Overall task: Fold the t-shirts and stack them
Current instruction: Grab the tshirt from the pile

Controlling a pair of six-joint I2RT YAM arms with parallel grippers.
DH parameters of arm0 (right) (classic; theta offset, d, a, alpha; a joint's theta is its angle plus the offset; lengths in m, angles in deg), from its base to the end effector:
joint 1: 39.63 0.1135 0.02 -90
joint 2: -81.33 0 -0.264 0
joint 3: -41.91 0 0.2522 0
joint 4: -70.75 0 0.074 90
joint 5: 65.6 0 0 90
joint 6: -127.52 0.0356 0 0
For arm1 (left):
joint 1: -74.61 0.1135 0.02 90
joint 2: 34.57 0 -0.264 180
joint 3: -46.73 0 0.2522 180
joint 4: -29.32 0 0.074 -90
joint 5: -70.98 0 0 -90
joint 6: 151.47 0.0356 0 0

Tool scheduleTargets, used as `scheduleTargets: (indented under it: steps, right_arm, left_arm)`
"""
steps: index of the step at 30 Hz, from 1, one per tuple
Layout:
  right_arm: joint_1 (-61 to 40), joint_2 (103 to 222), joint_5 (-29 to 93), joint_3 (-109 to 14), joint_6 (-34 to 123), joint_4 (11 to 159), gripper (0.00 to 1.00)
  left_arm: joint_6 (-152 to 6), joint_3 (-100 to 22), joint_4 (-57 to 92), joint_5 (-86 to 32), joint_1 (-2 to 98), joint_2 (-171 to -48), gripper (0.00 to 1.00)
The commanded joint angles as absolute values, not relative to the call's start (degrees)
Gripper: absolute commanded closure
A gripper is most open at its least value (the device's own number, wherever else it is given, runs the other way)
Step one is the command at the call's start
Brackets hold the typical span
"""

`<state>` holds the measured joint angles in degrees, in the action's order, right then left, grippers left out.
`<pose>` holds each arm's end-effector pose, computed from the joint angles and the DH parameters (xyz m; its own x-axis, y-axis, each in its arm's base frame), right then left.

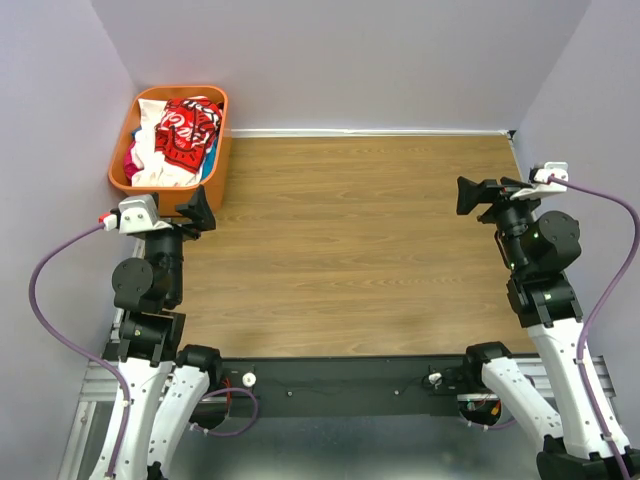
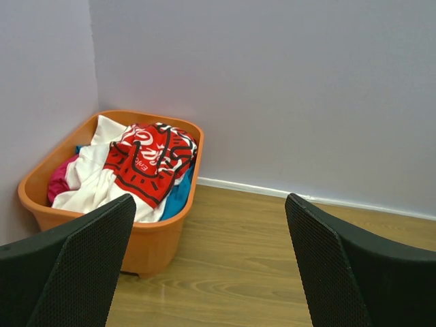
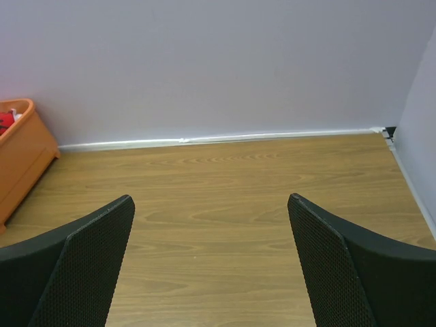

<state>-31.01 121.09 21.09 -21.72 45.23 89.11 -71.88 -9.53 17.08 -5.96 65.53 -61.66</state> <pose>0.1553 0.0215 0.3949 0.0816 0.1478 -0.9856 -0.1047 0.9847 0.1390 0.1090 -0.0093 0.3883 0.2936 -0.2252 -0.9290 -0.0068 0.9713 -0.2376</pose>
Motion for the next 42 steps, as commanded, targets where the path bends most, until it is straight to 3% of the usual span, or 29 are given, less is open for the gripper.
scheduleTargets:
  steps: [1,12,19,25,42]
  right_arm:
    - [-30.7,119.4,20.0,-19.6,46.4,88.4,0.00]
    - [-30.7,117.2,17.8,-14.9,53.0,89.0,0.00]
    - [-30.8,114.8,23.8,-10.4,56.8,93.3,0.00]
    - [-30.6,114.0,27.4,-9.7,60.5,96.5,0.00]
    - [-30.4,117.4,29.3,-10.5,59.8,97.4,0.00]
  left_arm:
    - [-72.9,-10.8,16.2,-4.6,65.5,-61.7,0.01]
    - [-81.2,-18.1,13.2,-3.8,65.5,-78.8,0.01]
    - [-83.3,-35.2,7.7,-2.4,66.7,-103.6,0.02]
    - [-86.0,-49.6,4.2,-6.5,74.2,-120.4,0.02]
    - [-82.8,-73.9,-0.1,-10.8,85.9,-151.8,0.13]
